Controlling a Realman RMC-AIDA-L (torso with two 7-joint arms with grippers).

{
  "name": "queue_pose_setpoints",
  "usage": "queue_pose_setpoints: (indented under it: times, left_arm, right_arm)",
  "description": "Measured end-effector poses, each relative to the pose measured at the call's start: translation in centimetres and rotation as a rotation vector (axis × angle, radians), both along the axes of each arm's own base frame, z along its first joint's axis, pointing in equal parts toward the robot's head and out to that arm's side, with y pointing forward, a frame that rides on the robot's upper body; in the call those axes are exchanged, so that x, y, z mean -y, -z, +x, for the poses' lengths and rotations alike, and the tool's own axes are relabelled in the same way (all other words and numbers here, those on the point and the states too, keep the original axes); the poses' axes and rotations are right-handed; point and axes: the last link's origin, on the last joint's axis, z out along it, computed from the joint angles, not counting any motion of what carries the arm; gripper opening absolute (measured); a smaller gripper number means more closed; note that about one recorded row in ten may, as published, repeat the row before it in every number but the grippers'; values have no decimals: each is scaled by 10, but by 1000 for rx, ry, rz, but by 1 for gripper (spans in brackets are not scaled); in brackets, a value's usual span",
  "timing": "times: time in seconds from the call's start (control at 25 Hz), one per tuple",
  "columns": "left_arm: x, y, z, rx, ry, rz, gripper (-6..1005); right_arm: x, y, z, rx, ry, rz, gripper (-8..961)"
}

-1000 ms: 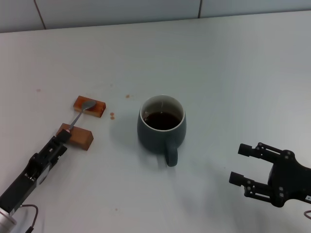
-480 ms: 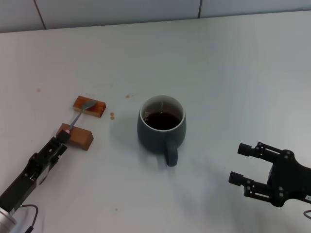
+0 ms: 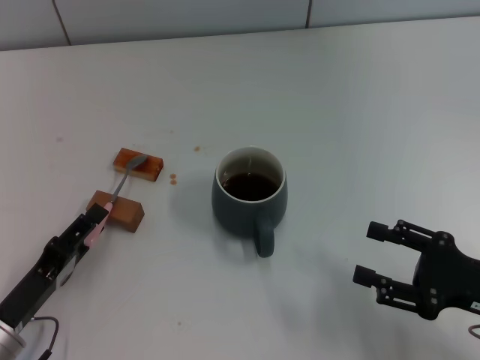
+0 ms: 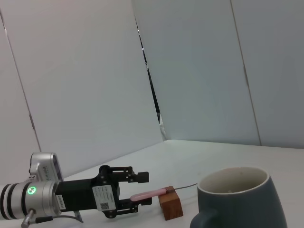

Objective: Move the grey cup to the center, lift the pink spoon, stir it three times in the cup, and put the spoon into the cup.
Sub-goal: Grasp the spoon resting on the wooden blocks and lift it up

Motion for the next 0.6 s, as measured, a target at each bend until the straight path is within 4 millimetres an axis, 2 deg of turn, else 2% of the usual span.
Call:
queue_pose_setpoints:
  times: [0.04, 0.6]
  left_arm:
    - [0, 0, 0, -1, -3, -2, 534]
    - [2, 4, 1, 18, -10, -20, 527]
  right_arm:
    - [0, 0, 0, 1, -2, -3, 743]
    - [1, 1, 0, 2, -5, -9, 742]
